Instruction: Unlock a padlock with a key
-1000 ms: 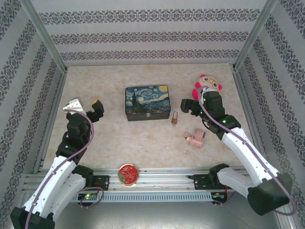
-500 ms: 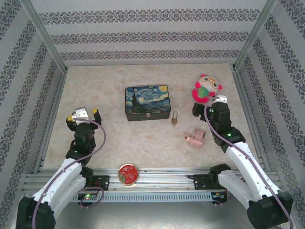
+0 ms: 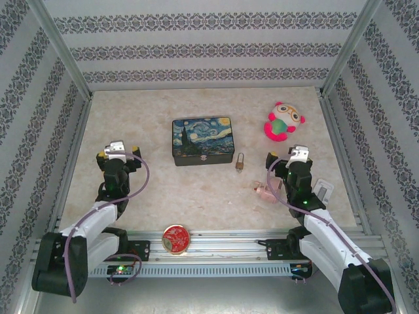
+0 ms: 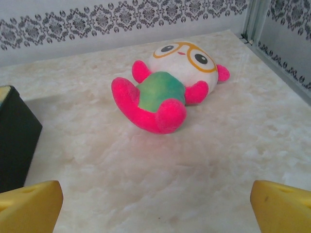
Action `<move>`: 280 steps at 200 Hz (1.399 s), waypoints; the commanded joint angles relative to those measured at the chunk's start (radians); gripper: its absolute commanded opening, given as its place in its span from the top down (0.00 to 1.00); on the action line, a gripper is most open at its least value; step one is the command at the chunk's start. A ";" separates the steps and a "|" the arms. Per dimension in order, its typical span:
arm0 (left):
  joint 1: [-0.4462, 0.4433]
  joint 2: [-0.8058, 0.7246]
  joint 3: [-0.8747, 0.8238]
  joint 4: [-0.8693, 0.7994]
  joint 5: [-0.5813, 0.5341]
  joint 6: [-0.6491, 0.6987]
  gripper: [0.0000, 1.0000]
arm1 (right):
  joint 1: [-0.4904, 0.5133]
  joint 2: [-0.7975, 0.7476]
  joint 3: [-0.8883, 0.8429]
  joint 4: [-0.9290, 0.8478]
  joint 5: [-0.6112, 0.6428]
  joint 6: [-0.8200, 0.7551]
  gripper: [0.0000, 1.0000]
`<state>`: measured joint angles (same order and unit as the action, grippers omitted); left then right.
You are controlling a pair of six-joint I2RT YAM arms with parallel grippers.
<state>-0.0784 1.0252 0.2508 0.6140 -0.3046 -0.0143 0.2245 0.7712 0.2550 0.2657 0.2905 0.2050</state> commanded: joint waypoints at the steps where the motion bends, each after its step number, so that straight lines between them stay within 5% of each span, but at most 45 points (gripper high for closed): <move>1: 0.028 0.044 0.025 0.122 0.104 0.019 0.01 | -0.010 -0.002 -0.003 0.123 -0.014 -0.124 0.02; 234: 0.127 0.569 0.119 0.372 0.567 0.034 0.01 | -0.060 0.226 -0.075 0.458 -0.110 -0.230 0.02; 280: 0.131 0.567 0.121 0.365 0.418 -0.016 0.01 | -0.075 0.276 -0.081 0.552 -0.154 -0.253 0.02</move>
<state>0.0456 1.5906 0.3542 0.9241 0.1814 0.0074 0.1623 1.0241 0.1856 0.7101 0.1791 -0.0200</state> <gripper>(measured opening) 0.992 0.982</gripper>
